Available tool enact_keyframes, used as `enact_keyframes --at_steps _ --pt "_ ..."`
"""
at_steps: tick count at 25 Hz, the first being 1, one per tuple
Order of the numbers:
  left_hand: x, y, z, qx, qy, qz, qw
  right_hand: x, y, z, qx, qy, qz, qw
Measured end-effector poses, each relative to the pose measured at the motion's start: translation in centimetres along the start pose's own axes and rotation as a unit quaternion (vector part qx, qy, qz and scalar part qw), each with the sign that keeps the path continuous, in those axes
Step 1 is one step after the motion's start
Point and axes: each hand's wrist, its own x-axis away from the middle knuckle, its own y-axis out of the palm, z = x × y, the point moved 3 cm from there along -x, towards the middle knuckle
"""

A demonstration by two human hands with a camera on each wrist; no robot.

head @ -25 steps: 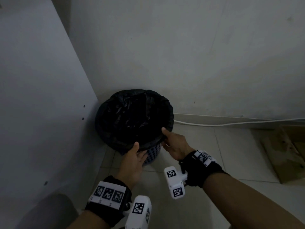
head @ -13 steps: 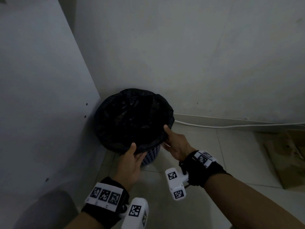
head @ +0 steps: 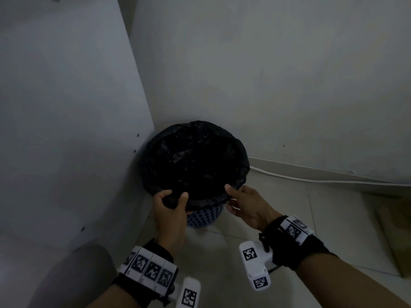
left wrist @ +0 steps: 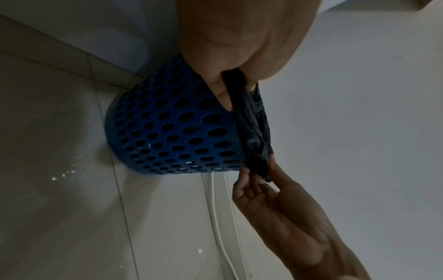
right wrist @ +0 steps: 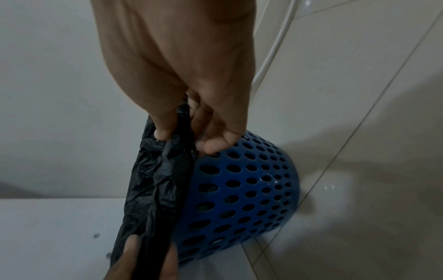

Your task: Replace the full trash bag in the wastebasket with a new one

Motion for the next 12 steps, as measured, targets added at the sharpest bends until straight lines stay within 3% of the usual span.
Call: enact_keyframes --at_steps 8,12 --pt "-0.9 -0.1 0.6 0.000 -0.014 -0.052 0.999 -1.1 1.1 -1.2 0.028 -0.062 0.028 0.997" --pt "-0.3 -0.8 1.4 -0.116 -0.006 -0.066 0.991 0.5 0.3 -2.9 0.200 -0.016 0.056 0.978"
